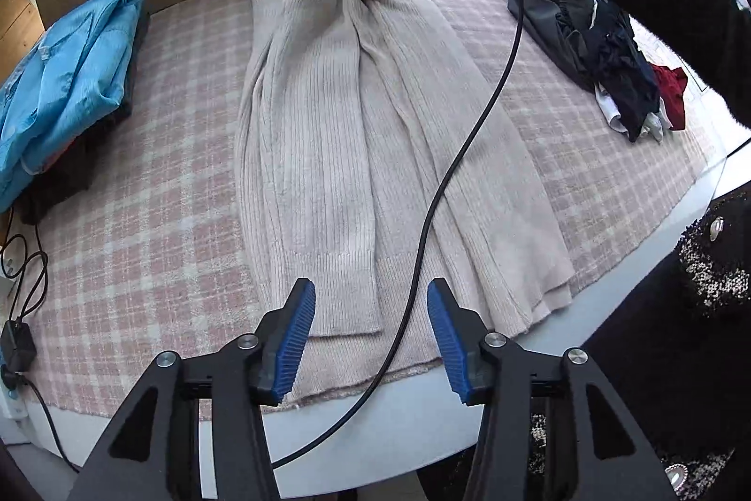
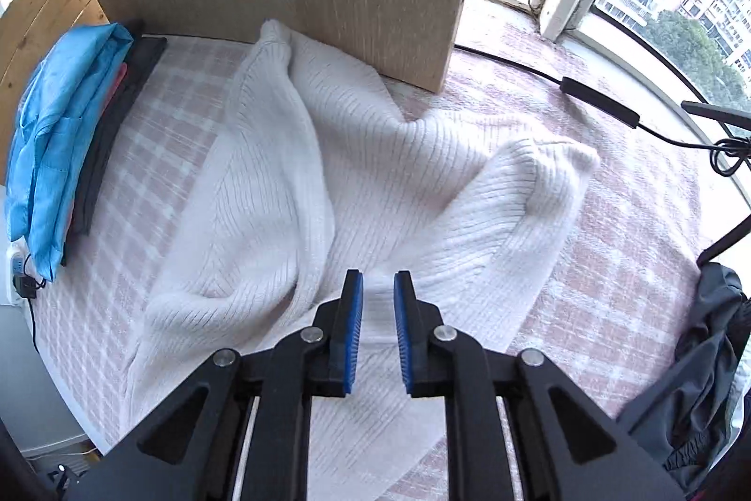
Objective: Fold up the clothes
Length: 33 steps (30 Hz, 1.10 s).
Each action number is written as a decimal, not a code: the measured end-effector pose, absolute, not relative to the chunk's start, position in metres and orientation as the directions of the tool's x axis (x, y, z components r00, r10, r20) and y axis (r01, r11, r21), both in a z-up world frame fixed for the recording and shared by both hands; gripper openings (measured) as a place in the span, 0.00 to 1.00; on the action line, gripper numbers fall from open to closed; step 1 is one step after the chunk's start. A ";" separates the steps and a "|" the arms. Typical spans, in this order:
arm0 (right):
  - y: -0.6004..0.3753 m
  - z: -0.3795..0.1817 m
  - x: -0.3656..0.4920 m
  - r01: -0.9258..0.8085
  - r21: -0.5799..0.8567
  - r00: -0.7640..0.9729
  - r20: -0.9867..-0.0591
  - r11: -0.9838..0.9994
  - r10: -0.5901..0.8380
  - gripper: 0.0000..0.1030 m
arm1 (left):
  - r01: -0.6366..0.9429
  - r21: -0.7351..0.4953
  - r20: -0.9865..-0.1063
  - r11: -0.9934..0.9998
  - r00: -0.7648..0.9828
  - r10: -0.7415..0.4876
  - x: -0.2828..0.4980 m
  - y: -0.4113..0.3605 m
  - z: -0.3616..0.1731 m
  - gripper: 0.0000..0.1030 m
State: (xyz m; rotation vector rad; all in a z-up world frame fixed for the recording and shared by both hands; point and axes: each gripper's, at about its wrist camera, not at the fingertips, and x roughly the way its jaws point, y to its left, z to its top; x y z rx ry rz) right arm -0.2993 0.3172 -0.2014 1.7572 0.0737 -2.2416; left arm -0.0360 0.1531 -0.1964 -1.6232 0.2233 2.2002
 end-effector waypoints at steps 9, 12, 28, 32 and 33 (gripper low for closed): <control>0.201 -0.209 -0.270 0.652 0.006 -0.202 -0.963 -0.758 -0.180 0.36 | -0.204 -0.031 -0.963 -0.979 -0.257 0.084 -0.065 0.106 -0.233 0.45; 0.184 -0.231 -0.262 0.716 -0.056 -0.164 -0.982 -0.696 -0.090 0.36 | -0.225 -0.057 -0.962 -0.973 -0.248 0.114 -0.063 0.111 -0.235 0.46; 0.197 -0.243 -0.257 0.801 -0.063 -0.161 -0.981 -0.595 -0.112 0.29 | -0.157 -0.125 -0.954 -0.980 -0.252 0.162 -0.049 0.087 -0.230 0.46; 0.196 -0.223 -0.266 0.758 0.006 -0.154 -0.970 -0.652 -0.188 0.13 | -0.131 -0.126 -0.953 -0.983 -0.259 0.157 -0.046 0.073 -0.230 0.46; 0.194 -0.216 -0.269 0.747 0.034 -0.154 -0.963 -0.664 -0.222 0.13 | -0.125 -0.135 -0.952 -0.983 -0.258 0.164 -0.046 0.071 -0.231 0.46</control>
